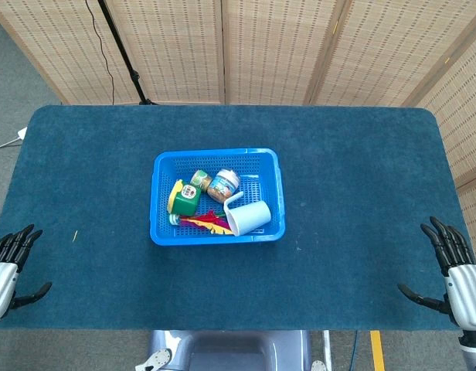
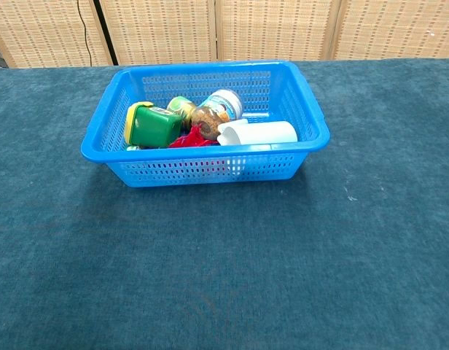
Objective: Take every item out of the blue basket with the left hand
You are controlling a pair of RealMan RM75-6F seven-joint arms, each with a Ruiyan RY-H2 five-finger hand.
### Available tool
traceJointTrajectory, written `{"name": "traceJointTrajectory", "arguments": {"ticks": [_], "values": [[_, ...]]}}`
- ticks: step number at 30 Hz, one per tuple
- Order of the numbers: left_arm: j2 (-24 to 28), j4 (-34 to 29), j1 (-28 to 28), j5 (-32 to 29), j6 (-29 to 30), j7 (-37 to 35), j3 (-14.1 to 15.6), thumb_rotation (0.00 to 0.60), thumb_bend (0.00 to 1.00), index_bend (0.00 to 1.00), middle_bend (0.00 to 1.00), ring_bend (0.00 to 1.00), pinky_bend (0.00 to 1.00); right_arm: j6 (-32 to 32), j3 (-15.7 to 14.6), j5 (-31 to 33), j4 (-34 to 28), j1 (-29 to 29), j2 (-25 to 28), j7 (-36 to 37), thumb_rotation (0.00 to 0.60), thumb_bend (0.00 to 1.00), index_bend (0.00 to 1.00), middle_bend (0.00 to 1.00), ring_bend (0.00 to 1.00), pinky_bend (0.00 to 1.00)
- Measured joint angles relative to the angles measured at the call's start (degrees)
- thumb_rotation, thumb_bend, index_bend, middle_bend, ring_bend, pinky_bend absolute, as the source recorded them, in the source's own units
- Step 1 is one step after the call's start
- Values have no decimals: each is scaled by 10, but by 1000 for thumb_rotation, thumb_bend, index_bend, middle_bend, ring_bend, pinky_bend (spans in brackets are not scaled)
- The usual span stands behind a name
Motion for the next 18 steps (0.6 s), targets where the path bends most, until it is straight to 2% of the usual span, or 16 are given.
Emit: {"name": "traceJointTrajectory", "arguments": {"ticks": [7,11,18], "values": [[-3,1,-18,1,-24,2,-5,600,204,0,0,0,0,-3,-2,3,-2,-1,4,5,600,0,0,0,0,0],[13,-15,-51,10,-59,-14,-13,600,190,0,0,0,0,-8,1,12,-1,2,6,15,600,0,0,0,0,0],[56,-83,-150,2,-171,-12,-57,600,182,0,0,0,0,-26,3,26,2,8,15,43,600,0,0,0,0,0]]}}
